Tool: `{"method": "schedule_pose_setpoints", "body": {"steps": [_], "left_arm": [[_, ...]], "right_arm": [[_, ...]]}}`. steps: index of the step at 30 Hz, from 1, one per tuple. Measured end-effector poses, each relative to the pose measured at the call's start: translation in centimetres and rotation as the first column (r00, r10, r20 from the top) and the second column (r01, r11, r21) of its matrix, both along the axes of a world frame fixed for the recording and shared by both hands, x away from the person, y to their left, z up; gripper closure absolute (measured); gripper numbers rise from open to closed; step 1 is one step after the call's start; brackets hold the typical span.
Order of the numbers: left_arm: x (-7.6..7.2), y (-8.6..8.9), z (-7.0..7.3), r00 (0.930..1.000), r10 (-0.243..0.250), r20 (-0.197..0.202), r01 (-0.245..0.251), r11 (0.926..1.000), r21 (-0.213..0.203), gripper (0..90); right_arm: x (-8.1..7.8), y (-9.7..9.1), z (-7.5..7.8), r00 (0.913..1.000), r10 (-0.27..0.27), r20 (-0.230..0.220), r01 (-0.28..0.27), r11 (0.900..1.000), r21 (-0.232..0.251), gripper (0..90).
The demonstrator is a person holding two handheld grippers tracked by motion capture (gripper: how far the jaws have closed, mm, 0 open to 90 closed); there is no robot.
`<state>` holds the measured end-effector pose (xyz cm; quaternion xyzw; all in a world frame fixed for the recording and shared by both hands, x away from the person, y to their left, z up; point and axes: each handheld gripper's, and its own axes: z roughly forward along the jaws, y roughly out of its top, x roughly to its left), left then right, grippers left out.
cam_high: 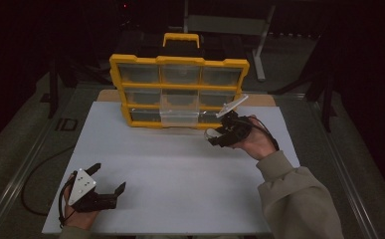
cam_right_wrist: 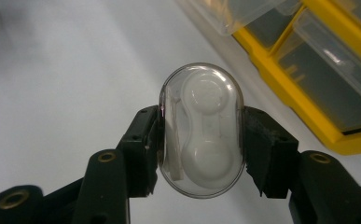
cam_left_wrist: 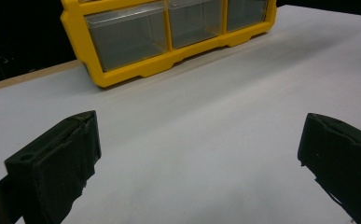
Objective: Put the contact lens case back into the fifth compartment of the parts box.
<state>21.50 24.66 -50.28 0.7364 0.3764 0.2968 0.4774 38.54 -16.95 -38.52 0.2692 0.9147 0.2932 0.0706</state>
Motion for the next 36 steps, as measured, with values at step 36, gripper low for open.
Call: {"method": "schedule_pose_setpoints", "body": {"steps": [36], "left_arm": [[0.1,0.0,-0.1,1.0000,0.002,-0.003,-0.002,1.0000,0.000,0.1]], "right_arm": [[4.4,0.7,6.0,0.9978,-0.040,0.053,0.041,0.9992,-0.002,49.1]]}}
